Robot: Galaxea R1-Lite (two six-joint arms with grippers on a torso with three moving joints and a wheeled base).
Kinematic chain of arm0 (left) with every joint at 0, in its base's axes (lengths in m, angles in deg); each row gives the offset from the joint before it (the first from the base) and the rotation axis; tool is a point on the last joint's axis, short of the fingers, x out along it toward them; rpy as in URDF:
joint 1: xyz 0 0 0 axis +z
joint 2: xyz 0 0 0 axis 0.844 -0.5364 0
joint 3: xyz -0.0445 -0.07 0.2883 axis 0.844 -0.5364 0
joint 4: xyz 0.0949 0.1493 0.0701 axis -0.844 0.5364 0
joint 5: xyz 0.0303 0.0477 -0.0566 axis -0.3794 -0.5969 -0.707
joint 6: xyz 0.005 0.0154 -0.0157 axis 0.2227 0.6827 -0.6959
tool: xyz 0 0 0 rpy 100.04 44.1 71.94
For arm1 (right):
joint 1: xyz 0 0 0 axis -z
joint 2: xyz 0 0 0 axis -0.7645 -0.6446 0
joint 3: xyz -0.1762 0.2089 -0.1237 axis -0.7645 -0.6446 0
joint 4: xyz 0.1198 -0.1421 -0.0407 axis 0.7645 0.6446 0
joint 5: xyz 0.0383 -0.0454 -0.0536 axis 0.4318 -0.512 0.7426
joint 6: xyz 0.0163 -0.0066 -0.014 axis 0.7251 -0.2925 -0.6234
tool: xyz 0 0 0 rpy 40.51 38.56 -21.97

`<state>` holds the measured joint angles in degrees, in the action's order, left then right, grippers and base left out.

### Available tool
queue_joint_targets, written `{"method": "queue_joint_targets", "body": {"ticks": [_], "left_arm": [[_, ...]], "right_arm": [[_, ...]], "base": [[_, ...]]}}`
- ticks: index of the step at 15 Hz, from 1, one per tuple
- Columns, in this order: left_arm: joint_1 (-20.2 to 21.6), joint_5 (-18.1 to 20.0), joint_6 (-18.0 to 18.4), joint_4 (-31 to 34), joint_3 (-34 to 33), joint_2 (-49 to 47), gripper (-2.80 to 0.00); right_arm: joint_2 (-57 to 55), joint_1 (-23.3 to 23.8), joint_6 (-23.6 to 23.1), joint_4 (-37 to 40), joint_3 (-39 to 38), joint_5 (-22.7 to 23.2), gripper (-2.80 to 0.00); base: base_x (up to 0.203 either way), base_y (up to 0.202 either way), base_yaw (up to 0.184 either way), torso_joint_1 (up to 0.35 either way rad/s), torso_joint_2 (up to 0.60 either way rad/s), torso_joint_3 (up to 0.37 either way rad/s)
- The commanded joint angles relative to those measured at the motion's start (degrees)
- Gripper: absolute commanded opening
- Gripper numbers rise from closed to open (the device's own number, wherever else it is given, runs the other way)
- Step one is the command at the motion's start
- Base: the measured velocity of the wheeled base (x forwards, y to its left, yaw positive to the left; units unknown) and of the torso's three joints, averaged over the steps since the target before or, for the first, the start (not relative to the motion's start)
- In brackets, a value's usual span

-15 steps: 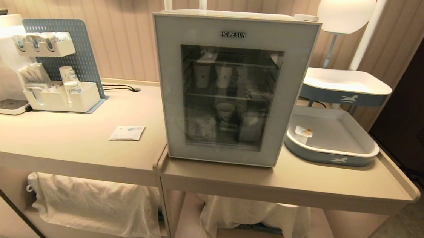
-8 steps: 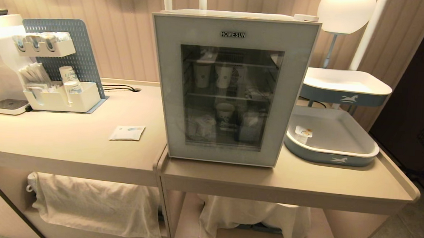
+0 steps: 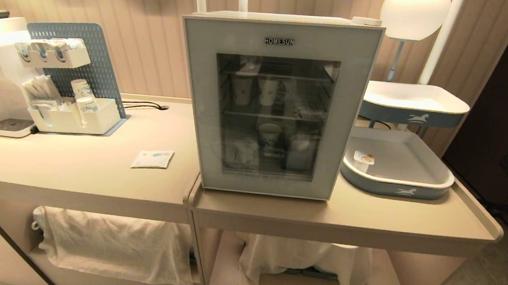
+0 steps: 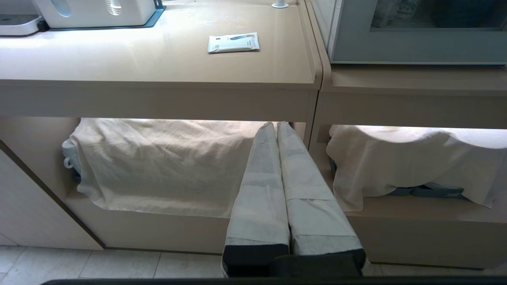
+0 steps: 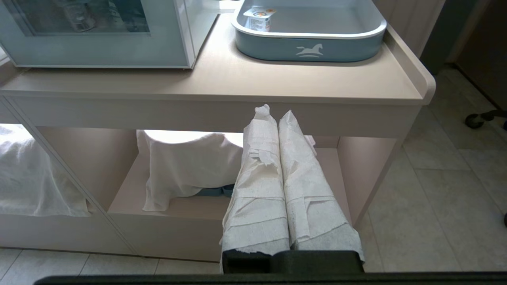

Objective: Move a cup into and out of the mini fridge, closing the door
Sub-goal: Open the freezer door

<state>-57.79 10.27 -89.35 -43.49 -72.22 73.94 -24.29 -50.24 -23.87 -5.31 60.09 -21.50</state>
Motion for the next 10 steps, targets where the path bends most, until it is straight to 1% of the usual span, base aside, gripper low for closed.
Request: {"method": "queue_joint_targets", "body": {"ticks": [1, 10], "left_arm": [[0.02, 0.0, -0.05, -0.05, -0.09, 0.02, -2.8], [0.05, -0.09, -0.49, -0.14, -0.09, 0.02, -2.8]], "right_arm": [[0.01, -0.06, 0.04, 0.04, 0.0, -0.04, -2.8], [-0.08, 0.03, 0.63, 0.04, 0.0, 0.1, -2.8]], "base": [[0.0, 0.0, 0.0, 0.0, 0.0, 0.0], [0.0, 0.0, 0.0, 0.0, 0.0, 0.0]]}}
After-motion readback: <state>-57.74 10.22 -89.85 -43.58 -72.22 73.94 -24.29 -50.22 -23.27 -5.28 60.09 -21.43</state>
